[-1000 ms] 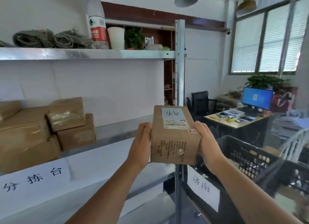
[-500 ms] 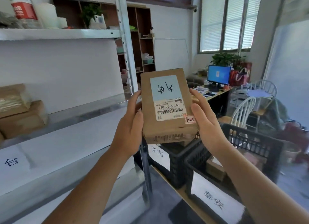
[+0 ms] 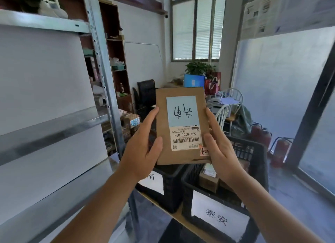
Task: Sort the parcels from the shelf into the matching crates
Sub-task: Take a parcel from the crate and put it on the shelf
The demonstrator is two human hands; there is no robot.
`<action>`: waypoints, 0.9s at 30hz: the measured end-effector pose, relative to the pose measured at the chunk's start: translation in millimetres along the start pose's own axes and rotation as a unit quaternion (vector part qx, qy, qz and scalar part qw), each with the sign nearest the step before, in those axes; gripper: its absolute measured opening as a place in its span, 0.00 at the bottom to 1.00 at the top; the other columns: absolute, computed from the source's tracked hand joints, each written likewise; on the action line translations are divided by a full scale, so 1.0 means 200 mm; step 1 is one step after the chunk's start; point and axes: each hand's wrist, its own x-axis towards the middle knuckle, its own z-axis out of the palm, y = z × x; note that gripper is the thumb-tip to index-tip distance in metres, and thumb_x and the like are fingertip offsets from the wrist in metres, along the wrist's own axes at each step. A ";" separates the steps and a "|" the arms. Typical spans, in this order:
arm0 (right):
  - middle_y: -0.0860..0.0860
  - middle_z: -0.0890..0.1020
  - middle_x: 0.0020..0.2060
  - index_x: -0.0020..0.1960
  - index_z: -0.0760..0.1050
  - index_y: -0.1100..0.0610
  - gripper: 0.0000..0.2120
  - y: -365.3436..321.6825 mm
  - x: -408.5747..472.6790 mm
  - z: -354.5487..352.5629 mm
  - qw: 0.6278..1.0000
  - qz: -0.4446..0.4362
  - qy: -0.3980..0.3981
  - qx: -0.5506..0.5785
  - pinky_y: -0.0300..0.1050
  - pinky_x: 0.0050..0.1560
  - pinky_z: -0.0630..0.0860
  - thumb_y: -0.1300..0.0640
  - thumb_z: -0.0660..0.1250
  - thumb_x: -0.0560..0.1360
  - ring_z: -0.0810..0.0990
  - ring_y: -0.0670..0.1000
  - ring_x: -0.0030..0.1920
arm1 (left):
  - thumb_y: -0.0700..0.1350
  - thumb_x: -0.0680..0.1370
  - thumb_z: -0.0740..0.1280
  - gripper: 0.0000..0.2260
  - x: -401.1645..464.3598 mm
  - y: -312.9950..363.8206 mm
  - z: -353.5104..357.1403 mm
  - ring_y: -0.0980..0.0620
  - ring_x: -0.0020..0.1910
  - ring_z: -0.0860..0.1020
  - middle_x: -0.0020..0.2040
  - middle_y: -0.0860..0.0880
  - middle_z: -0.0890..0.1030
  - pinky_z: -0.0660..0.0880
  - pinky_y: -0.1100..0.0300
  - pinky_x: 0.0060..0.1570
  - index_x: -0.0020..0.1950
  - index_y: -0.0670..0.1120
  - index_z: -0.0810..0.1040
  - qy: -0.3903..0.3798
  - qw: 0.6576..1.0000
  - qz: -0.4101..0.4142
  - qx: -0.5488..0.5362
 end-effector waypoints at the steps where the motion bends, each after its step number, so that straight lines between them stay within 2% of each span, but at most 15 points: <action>1: 0.44 0.75 0.73 0.80 0.52 0.27 0.28 0.00 0.01 0.04 1.000 0.005 0.005 -0.006 0.65 0.66 0.77 0.39 0.57 0.82 0.77 0.54 0.71 | 0.55 0.85 0.56 0.30 0.01 -0.06 -0.03 0.59 0.72 0.75 0.76 0.59 0.73 0.80 0.49 0.67 0.86 0.57 0.51 -0.007 1.000 0.001 -0.006; 4: 0.45 0.76 0.72 0.80 0.52 0.26 0.29 0.02 0.07 0.18 0.999 0.018 0.015 -0.024 0.64 0.65 0.78 0.38 0.57 0.82 0.78 0.53 0.70 | 0.56 0.85 0.56 0.30 0.05 -0.22 -0.10 0.58 0.70 0.77 0.76 0.57 0.74 0.82 0.48 0.64 0.86 0.58 0.51 -0.024 1.000 0.005 -0.016; 9: 0.45 0.77 0.70 0.79 0.52 0.25 0.28 0.09 0.20 0.35 0.997 0.048 0.034 -0.041 0.62 0.64 0.79 0.40 0.56 0.82 0.79 0.53 0.68 | 0.57 0.85 0.56 0.29 0.17 -0.47 -0.16 0.58 0.73 0.74 0.78 0.56 0.71 0.79 0.49 0.67 0.85 0.59 0.51 -0.044 0.998 0.005 -0.038; 12: 0.44 0.76 0.71 0.79 0.52 0.25 0.28 0.20 0.32 0.41 0.996 0.065 0.043 -0.043 0.62 0.64 0.79 0.40 0.56 0.82 0.79 0.52 0.68 | 0.58 0.84 0.55 0.29 0.28 -0.64 -0.14 0.56 0.72 0.76 0.78 0.55 0.71 0.80 0.52 0.66 0.85 0.60 0.50 -0.059 0.998 0.000 -0.035; 14: 0.43 0.75 0.72 0.79 0.52 0.26 0.28 0.31 0.40 0.45 0.995 0.074 0.046 -0.041 0.61 0.65 0.79 0.41 0.56 0.83 0.79 0.50 0.68 | 0.57 0.84 0.55 0.29 0.35 -0.76 -0.10 0.57 0.70 0.77 0.77 0.55 0.72 0.80 0.57 0.64 0.85 0.61 0.50 -0.070 0.997 -0.015 -0.037; 16: 0.42 0.74 0.73 0.79 0.52 0.26 0.28 0.45 0.47 0.50 0.994 0.087 0.045 -0.039 0.60 0.66 0.79 0.41 0.56 0.83 0.78 0.48 0.69 | 0.55 0.85 0.56 0.29 0.39 -0.90 -0.06 0.61 0.68 0.77 0.76 0.57 0.73 0.79 0.67 0.60 0.85 0.61 0.51 -0.082 0.995 -0.038 -0.040; 18: 0.40 0.72 0.74 0.79 0.53 0.25 0.28 0.62 0.52 0.56 0.993 0.108 0.034 -0.030 0.59 0.66 0.78 0.41 0.56 0.83 0.78 0.44 0.68 | 0.53 0.84 0.56 0.29 0.41 -1.03 0.00 0.68 0.66 0.76 0.73 0.62 0.74 0.75 0.75 0.57 0.85 0.60 0.52 -0.094 0.992 -0.071 -0.036; 20: 0.39 0.71 0.73 0.80 0.52 0.26 0.27 0.78 0.57 0.62 0.991 0.133 0.013 -0.014 0.56 0.64 0.80 0.43 0.56 0.85 0.78 0.39 0.64 | 0.52 0.84 0.56 0.29 0.42 -1.18 0.05 0.74 0.64 0.74 0.70 0.67 0.72 0.73 0.78 0.54 0.85 0.60 0.53 -0.111 0.988 -0.108 -0.024; 22: 0.35 0.69 0.72 0.79 0.51 0.25 0.26 0.94 0.60 0.68 0.987 0.163 0.000 -0.003 0.50 0.65 0.79 0.46 0.55 0.87 0.75 0.34 0.64 | 0.51 0.85 0.57 0.28 0.44 -1.33 0.09 0.74 0.62 0.76 0.69 0.68 0.72 0.74 0.77 0.53 0.84 0.63 0.53 -0.138 0.981 -0.138 -0.009; 24: 0.35 0.69 0.73 0.77 0.50 0.22 0.27 1.07 0.63 0.72 0.982 0.190 -0.006 0.011 0.45 0.64 0.78 0.47 0.55 0.88 0.73 0.32 0.65 | 0.51 0.87 0.57 0.26 0.47 -1.46 0.15 0.73 0.62 0.76 0.69 0.69 0.72 0.74 0.76 0.53 0.83 0.65 0.53 -0.164 0.974 -0.157 0.002; 26: 0.37 0.69 0.74 0.77 0.50 0.22 0.26 1.21 0.66 0.74 0.974 0.224 0.002 0.025 0.48 0.66 0.78 0.46 0.55 0.87 0.74 0.36 0.67 | 0.56 0.84 0.56 0.26 0.51 -1.57 0.23 0.70 0.63 0.76 0.70 0.68 0.73 0.75 0.72 0.56 0.82 0.69 0.53 -0.182 0.968 -0.174 0.002; 27: 0.37 0.69 0.75 0.78 0.50 0.22 0.26 1.27 0.67 0.74 0.971 0.239 0.010 0.030 0.50 0.67 0.78 0.45 0.55 0.87 0.74 0.37 0.68 | 0.59 0.83 0.56 0.27 0.54 -1.62 0.28 0.65 0.64 0.77 0.71 0.65 0.74 0.77 0.66 0.59 0.81 0.72 0.53 -0.193 0.964 -0.182 -0.008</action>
